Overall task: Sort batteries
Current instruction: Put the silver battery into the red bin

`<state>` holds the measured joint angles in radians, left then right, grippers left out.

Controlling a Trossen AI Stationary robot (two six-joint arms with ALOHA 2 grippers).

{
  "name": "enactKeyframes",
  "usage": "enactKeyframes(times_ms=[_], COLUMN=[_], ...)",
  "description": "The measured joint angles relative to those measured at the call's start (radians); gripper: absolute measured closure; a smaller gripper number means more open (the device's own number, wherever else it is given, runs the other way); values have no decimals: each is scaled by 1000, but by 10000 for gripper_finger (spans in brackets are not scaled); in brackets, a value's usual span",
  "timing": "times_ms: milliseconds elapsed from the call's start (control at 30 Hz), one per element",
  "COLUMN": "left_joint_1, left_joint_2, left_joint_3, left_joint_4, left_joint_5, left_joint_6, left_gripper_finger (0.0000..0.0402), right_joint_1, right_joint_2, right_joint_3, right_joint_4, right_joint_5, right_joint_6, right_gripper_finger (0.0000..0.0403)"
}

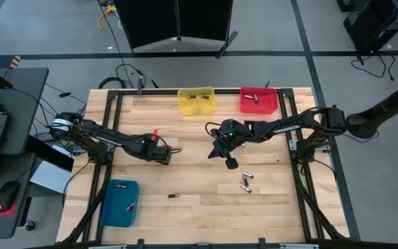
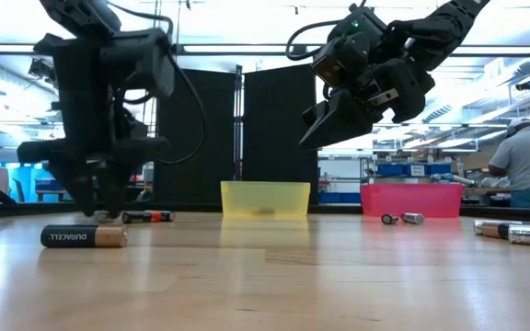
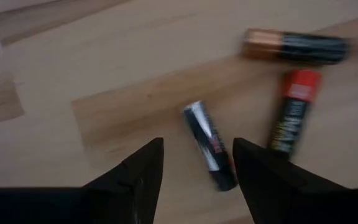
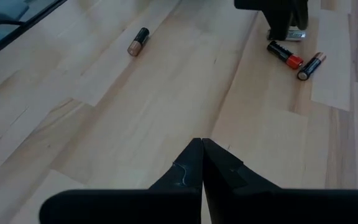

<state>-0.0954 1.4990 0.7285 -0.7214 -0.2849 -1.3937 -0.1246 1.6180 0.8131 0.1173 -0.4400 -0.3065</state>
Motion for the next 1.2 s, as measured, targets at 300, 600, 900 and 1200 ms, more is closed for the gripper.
enactKeyframes(times_ms=[300, 600, 900, 1200], left_joint_1=[1, 2, 1, -5], left_joint_2=[-1, -3, -3, -12], left_joint_3=[-22, -20, -20, 19], left_joint_4=[18, 1, 20, -55], left_joint_5=[26, 105, 136, 119], left_joint_6=[21, 113, 227, 318], left_gripper_finger=[199, 226, 331, 354], right_joint_1=[0, 0, 0, -14], right_joint_2=[0, 0, 0, -8], right_joint_3=[0, 0, 0, 0], right_joint_4=[-5, 0, 0, -1], right_joint_5=[0, 0, 0, 2], right_joint_6=[0, 0, 0, 0], right_gripper_finger=[388, 389, 388, 388])
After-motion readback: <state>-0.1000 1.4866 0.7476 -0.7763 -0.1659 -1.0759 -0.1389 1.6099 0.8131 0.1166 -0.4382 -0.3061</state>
